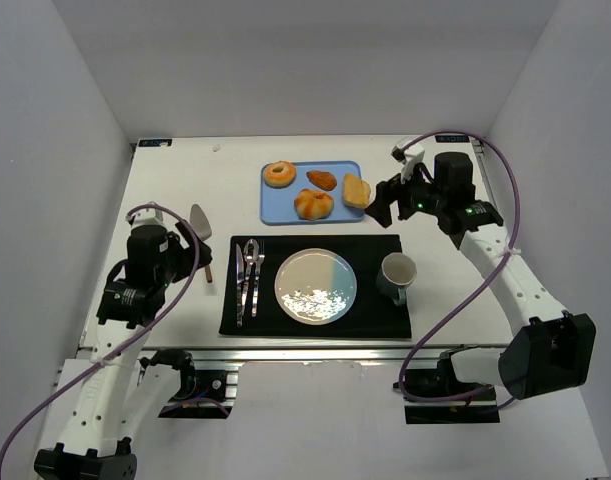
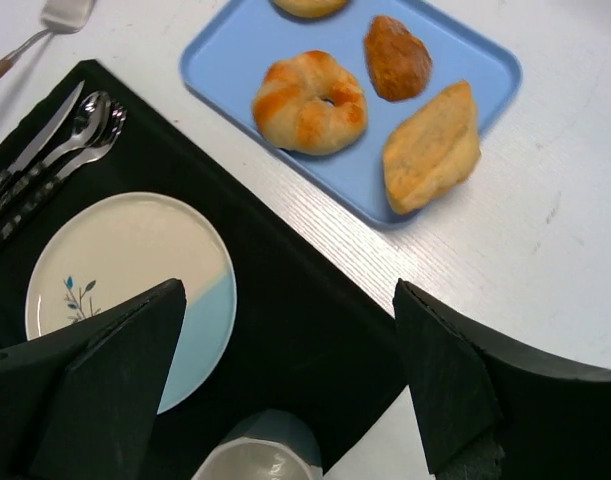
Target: Place the bread
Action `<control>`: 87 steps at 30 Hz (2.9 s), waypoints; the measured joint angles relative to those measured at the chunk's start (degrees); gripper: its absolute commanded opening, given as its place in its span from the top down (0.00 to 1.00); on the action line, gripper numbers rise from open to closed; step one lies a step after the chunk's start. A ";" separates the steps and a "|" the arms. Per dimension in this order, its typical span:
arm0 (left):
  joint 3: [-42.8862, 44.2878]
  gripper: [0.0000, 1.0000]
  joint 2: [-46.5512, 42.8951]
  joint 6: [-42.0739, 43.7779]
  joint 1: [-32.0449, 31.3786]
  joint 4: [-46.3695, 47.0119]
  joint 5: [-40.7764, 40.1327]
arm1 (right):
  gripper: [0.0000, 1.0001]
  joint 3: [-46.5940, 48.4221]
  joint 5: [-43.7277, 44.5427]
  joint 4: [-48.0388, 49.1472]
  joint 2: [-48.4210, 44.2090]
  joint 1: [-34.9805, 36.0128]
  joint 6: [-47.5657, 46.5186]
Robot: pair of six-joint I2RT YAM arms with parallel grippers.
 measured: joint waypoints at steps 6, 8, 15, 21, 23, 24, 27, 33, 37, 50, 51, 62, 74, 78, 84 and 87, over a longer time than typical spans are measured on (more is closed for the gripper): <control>0.00 0.95 0.46 0.13 0.00 -0.04 -0.66 | 1.00 -0.46 -13.49 -0.22 -0.50 -1.79 -12.70; 0.00 0.96 1.20 0.28 0.00 -0.17 -1.46 | 0.98 -0.70 -18.25 -0.35 -0.63 -1.73 -15.04; -0.42 0.22 6.64 0.68 0.02 -0.07 -5.86 | 0.11 -1.27 -25.07 -0.04 0.63 0.57 -16.15; -5.07 0.20 16.87 1.60 1.05 5.51 -5.22 | 0.11 -3.13 -25.66 0.48 1.88 0.96 -14.25; -6.51 0.20 20.65 2.14 2.71 7.76 -3.34 | 0.11 -4.42 -25.51 1.01 1.70 0.96 -13.79; -7.26 0.21 22.34 2.54 3.85 9.20 -2.08 | 0.11 -5.18 -25.46 1.31 1.55 0.96 -13.57; -8.85 0.23 27.15 3.21 6.99 13.90 2.03 | 0.11 -6.62 -25.27 1.55 1.18 0.96 -13.00; -12.59 0.28 35.32 3.39 12.68 24.87 12.04 | 0.11 -6.99 -24.68 1.75 0.44 0.96 -12.66; -12.50 0.35 38.91 3.37 13.60 31.23 17.53 | 0.11 -6.99 -24.11 1.75 0.07 0.96 -12.66; -13.29 0.45 41.68 3.26 14.14 37.57 24.87 | 0.11 -6.99 -22.43 1.73 -0.70 0.96 -13.09; -13.51 0.45 41.55 3.10 14.14 37.64 25.20 | 0.11 -6.99 -22.38 1.73 -0.70 0.96 -13.11; -16.41 0.73 40.17 0.76 14.16 37.88 27.15 | 0.11 -6.99 -22.01 1.73 -0.70 0.94 -13.64; -14.16 1.00 35.63 0.63 14.78 31.06 27.56 | 0.11 -6.99 -21.33 1.70 -2.05 0.61 -14.05; -7.26 1.00 31.93 0.92 14.78 26.56 30.03 | 0.11 -6.99 -21.16 1.70 -2.75 0.20 -14.10; 2.60 1.00 29.49 -0.90 11.50 26.29 36.61 | 0.16 -7.08 -19.10 2.29 -3.58 -0.61 -12.48; 6.03 1.00 32.92 -1.75 4.20 25.70 38.99 | 0.50 -7.30 -16.52 4.37 -4.52 -1.29 -9.79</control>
